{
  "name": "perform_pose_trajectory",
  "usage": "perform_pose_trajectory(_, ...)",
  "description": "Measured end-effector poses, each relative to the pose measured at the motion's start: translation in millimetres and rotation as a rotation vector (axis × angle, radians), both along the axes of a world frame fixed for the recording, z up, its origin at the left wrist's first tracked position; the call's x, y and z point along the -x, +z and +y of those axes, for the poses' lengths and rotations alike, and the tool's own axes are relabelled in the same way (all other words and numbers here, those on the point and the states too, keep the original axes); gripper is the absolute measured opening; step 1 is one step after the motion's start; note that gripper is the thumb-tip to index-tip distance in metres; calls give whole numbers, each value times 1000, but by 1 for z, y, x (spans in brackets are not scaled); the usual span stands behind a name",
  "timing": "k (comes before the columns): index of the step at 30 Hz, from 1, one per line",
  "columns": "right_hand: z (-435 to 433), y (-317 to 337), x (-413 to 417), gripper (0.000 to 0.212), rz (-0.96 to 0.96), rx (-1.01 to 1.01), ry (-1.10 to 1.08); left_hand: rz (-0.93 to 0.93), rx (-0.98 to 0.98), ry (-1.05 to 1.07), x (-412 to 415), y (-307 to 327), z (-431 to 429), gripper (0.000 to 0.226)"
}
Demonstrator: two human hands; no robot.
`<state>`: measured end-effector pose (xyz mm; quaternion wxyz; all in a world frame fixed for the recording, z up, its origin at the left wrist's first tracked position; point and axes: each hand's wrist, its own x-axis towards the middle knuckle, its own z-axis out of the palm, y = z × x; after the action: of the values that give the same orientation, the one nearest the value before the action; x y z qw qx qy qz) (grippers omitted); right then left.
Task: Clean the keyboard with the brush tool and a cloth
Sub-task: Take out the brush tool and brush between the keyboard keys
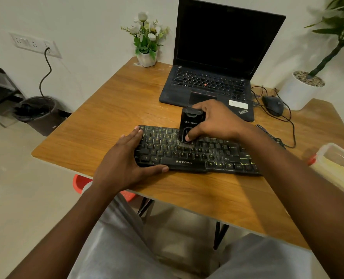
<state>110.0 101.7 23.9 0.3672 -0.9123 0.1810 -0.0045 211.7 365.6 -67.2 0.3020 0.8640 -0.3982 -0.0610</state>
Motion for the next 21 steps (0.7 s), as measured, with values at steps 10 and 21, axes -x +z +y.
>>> perform_pose_trajectory(10, 2, -18, -21, 64, -185, 190, -135, -5, -1, -5, -2, -2, -1, 141)
perform_pose_trajectory(21, -4, -5, -2, 41, -47, -81, -1, 2, -3, -4, -3, -4, -1, 140)
